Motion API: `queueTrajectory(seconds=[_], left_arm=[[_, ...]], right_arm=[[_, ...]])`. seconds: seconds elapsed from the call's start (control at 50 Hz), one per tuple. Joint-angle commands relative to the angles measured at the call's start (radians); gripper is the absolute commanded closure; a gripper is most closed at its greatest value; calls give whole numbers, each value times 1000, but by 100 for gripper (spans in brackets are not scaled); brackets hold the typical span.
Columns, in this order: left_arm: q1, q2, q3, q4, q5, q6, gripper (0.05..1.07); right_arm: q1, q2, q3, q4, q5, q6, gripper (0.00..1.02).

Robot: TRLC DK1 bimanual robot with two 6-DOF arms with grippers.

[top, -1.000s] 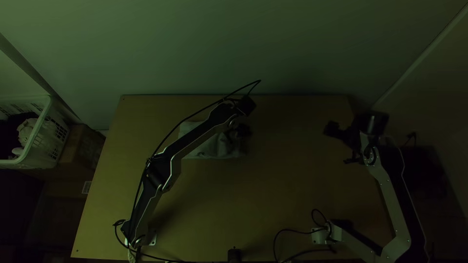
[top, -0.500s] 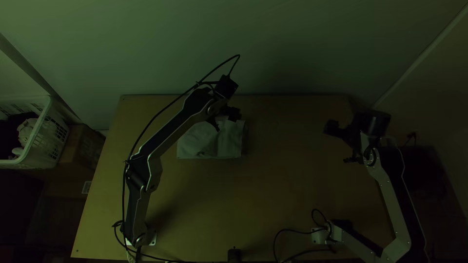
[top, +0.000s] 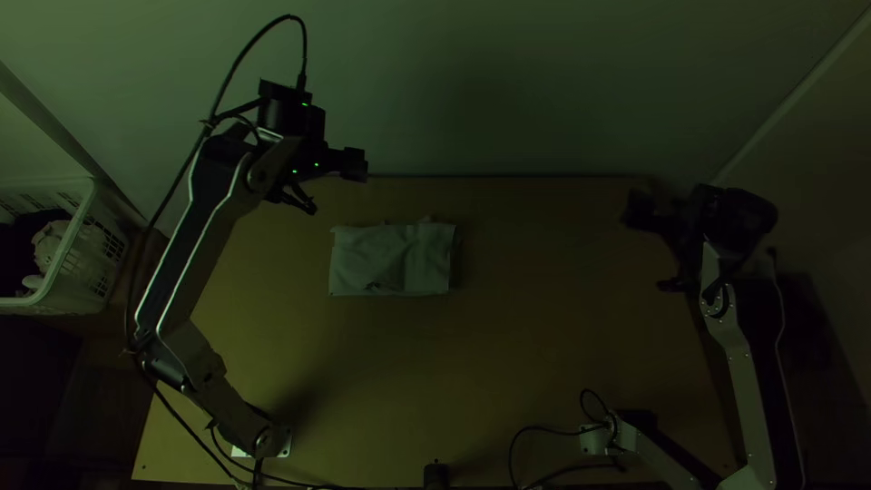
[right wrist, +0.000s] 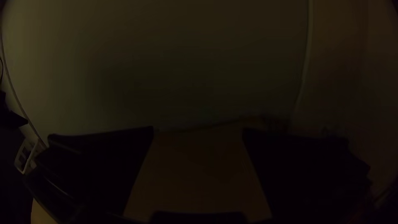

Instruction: Fold the t-shirt

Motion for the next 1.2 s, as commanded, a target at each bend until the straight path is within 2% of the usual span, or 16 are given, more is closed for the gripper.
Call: queueTrajectory(seconds=[0.0,0.28,0.5,0.66,0.82,1.18], left_arm=[[69,-122,-48,7,39,46,10],[342,-339,-192,99,178,101,10],[500,-502,-335,144,201,130,10],[522,-726,-659,320,207,175,10],[522,-935,-943,429,207,165,10],[528,-1379,-1426,513,206,181,10]], right_arm=[[3,-47,66,28,1,-33,4],[-7,-148,124,46,2,-152,4],[-24,-318,-2,186,1,-211,4],[-17,-415,-74,194,1,-214,4],[-18,-522,-170,204,2,-227,4],[-18,-737,-402,247,2,-250,4]])
